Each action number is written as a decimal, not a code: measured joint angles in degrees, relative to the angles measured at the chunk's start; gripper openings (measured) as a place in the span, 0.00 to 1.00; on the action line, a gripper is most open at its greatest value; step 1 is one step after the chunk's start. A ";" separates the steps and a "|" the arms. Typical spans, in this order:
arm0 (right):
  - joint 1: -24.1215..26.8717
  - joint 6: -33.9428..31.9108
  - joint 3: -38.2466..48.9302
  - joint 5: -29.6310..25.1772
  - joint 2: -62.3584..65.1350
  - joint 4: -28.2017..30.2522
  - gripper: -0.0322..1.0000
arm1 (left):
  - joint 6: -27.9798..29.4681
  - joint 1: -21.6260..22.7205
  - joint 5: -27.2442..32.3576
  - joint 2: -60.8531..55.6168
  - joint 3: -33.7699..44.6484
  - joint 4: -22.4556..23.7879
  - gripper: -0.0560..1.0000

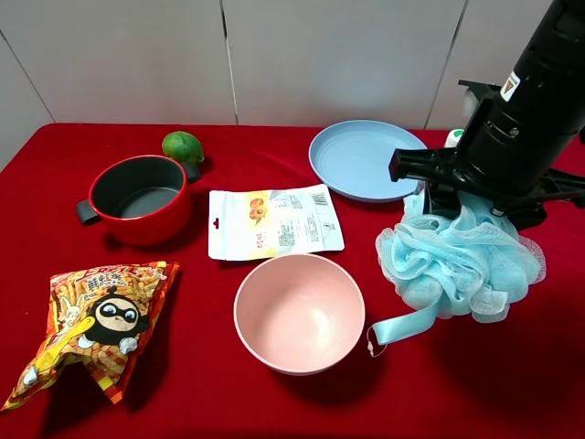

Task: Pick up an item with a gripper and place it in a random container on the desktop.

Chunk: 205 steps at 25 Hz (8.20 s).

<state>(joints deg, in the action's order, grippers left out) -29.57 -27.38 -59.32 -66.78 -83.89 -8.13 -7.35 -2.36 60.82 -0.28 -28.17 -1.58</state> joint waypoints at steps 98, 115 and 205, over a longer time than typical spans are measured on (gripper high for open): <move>-19.35 16.79 -8.31 5.59 0.96 7.24 0.70 | 0.00 0.00 0.00 0.00 0.00 0.06 0.91; -19.35 22.45 -1.12 -2.85 10.85 6.96 0.70 | 0.00 0.00 0.00 0.00 0.00 0.06 0.91; 30.58 32.51 30.48 7.49 84.26 1.93 0.70 | 0.00 0.00 0.00 0.00 0.00 0.11 0.91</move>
<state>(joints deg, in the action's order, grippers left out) 1.02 5.13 -28.84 -59.29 0.36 -6.20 -7.35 -2.36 60.82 -0.28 -28.17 -1.46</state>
